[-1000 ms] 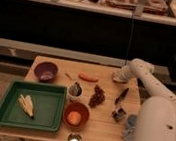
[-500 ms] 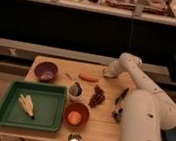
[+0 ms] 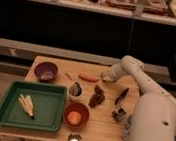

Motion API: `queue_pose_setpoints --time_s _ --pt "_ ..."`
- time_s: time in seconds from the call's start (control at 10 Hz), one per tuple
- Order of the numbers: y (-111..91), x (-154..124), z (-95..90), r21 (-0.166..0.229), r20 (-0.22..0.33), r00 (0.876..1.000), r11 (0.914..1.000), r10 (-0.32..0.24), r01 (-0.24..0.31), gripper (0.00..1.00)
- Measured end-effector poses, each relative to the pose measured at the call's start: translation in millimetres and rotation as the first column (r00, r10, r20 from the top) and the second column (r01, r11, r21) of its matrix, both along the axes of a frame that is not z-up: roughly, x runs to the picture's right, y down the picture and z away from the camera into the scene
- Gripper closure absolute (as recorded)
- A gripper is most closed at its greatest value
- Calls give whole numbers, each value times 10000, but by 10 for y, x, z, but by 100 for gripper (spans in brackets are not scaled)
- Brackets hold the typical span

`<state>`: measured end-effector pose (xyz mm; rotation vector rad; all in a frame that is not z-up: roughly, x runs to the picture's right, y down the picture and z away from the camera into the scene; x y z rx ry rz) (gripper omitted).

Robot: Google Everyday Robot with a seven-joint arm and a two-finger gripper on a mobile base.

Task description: Wipe table surface with sponge

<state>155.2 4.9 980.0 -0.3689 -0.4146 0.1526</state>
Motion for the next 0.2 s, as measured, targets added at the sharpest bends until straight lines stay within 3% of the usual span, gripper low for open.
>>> queue_pose_setpoints --time_s 0.2 --pt "132 238 -251 -22 -96 9996 9996 275 -275 100"
